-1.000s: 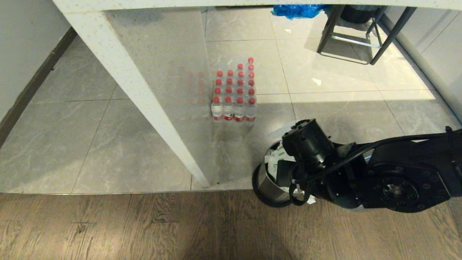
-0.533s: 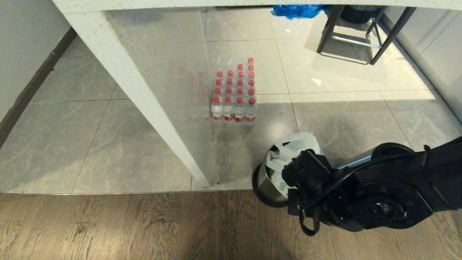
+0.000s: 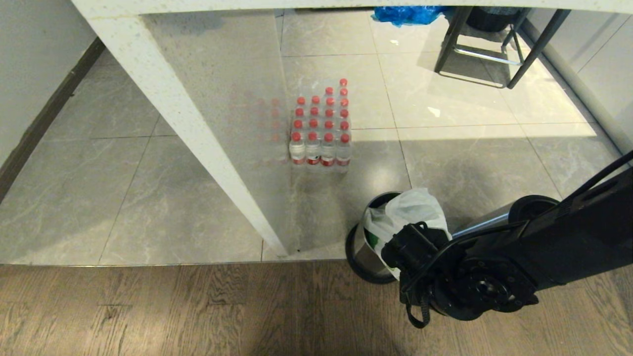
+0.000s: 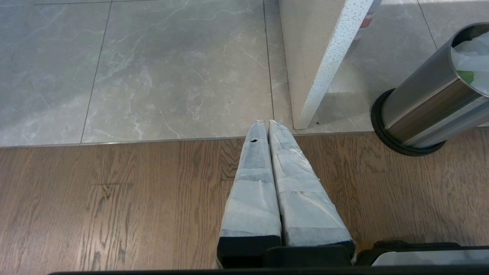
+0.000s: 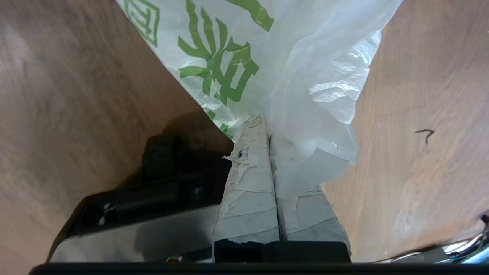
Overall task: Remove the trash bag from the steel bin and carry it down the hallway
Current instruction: Pick up the trash bag
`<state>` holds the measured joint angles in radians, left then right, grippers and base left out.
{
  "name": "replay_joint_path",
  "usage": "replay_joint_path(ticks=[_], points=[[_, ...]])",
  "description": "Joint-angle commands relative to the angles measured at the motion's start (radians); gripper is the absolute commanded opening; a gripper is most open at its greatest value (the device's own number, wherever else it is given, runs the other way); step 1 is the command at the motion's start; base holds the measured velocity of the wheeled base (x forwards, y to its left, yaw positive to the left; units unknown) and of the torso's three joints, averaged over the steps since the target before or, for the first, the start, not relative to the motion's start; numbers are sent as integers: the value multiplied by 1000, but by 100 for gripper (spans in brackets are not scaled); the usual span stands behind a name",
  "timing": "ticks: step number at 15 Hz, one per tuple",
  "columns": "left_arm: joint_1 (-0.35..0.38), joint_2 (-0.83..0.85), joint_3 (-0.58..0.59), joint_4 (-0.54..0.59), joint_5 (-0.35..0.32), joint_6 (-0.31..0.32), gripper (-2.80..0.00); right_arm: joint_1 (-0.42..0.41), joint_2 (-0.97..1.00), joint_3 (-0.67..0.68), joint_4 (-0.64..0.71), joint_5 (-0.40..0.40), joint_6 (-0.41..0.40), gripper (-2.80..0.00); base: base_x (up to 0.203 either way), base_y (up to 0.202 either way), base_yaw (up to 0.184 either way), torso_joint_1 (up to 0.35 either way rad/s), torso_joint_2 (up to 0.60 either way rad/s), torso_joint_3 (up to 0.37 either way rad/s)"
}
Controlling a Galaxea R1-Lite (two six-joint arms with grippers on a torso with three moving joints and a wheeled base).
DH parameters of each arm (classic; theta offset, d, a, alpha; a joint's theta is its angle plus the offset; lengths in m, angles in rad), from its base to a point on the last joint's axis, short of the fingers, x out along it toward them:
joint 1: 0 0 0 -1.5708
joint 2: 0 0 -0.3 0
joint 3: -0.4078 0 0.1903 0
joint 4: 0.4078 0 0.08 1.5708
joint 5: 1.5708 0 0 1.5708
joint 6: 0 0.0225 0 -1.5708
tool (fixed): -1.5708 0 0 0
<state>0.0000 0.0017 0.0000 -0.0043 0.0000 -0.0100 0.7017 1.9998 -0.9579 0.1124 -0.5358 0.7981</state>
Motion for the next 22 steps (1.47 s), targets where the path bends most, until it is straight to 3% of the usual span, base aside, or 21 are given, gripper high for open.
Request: replay_joint_path(ticks=[1,2,3,8,14,17,19,22], points=[[0,0,0,0,0,-1,-280,-4,6,-2,-19,-11,4,-280,0,0,0,0,0,0],[0,0,0,0,0,-1,-280,-4,5,2,-44,-10,3,-280,0,0,0,0,0,0],[0,0,0,0,0,-1,-280,-4,8,2,-49,-10,-1,0,0,0,0,0,0,0],[0,0,0,0,0,1,-280,-4,5,3,-55,-72,6,0,0,0,0,0,0,0],[0,0,0,0,0,-1,-280,-4,-44,37,-151,-101,16,0,0,0,0,0,0,0],[0,0,0,0,0,-1,-280,-27,-42,40,-150,-102,86,0,0,0,0,0,0,0],[0,0,0,0,0,1,-280,-44,-30,27,-163,-96,179,0,0,0,0,0,0,0],[0,0,0,0,0,0,-280,-89,0,44,-243,-39,248,0,0,0,0,0,0,0]])
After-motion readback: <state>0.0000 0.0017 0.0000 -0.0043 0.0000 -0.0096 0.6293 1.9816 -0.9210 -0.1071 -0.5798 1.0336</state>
